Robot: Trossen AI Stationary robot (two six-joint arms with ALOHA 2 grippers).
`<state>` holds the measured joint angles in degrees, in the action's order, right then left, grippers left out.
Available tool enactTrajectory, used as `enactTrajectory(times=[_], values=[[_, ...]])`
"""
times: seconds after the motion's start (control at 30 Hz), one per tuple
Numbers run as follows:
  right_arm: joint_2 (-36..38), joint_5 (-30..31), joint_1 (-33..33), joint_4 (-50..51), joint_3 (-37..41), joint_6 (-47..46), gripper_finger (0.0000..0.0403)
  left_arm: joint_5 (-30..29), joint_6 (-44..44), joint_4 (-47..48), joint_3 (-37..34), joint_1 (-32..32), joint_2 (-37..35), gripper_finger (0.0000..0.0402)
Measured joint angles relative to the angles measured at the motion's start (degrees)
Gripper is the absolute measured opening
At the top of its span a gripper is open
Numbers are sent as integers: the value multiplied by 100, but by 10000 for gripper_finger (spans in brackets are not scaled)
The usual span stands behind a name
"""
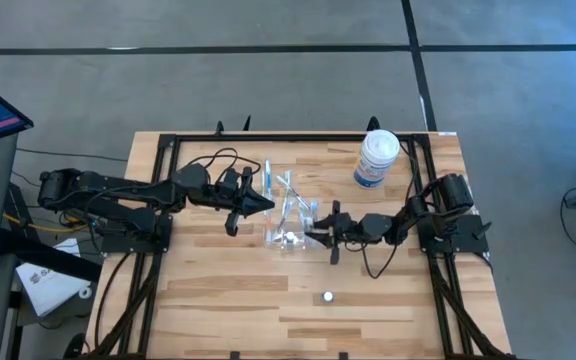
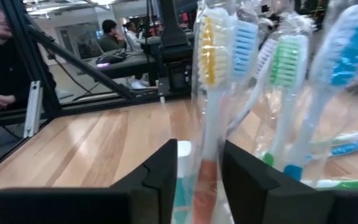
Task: Pick & Place toothbrushing station
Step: Put the orange toothbrush into the transparent organizer
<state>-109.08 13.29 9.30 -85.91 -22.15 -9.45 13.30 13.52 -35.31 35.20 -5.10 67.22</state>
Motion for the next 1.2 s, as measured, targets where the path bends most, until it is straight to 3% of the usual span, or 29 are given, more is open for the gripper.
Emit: enactTrajectory(times=[0.37, 1.2], values=[[39, -117, -15, 2, 0, 46, 181, -1, 0, 0, 0, 0, 0, 0], [221, -102, -44, -11, 40, 196, 171, -2, 1, 25, 0, 0, 0, 0]])
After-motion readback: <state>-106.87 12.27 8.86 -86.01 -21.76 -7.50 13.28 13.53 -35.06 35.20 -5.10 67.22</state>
